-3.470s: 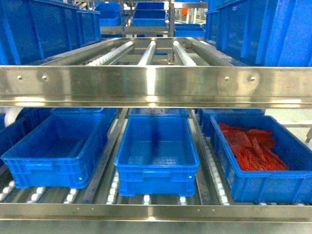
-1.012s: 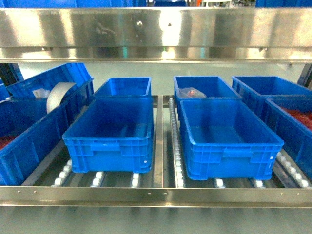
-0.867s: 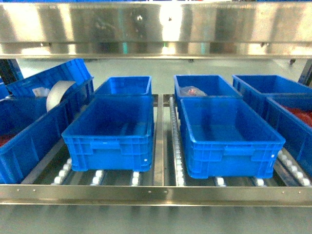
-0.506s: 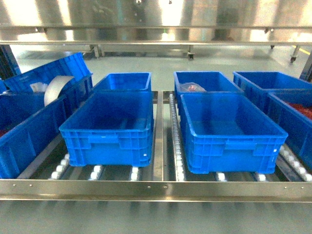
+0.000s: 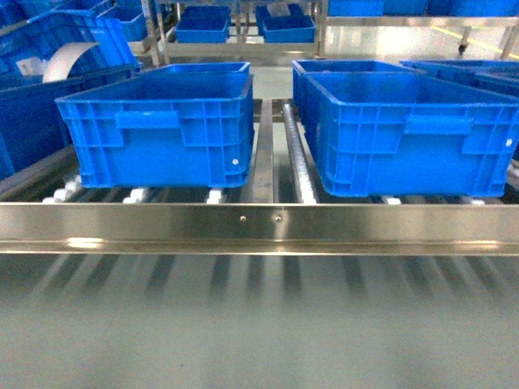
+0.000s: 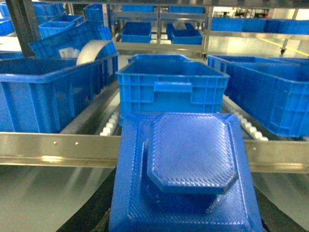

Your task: Sort blue parts and orange caps into right shelf containers

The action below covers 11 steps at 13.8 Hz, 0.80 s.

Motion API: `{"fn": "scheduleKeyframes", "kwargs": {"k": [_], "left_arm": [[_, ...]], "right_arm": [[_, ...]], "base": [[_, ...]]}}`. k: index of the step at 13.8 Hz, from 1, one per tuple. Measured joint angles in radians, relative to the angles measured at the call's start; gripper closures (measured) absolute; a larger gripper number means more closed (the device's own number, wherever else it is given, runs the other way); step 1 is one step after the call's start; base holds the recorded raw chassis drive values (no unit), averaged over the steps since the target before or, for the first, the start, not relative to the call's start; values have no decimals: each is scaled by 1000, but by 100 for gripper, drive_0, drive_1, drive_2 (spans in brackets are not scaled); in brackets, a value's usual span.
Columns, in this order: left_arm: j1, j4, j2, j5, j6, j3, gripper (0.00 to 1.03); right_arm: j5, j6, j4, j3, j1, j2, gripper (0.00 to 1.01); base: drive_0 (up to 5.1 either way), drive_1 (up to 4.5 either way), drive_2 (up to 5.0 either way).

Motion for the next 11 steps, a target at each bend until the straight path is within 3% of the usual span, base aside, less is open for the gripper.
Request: {"fn": "scheduleKeyframes", "kwargs": {"k": [11], "left_arm": [[0, 3, 0, 0, 0, 0, 60]], "right_arm": [[0, -1, 2, 0, 0, -1, 57]], "base": [[0, 0, 0]]}}
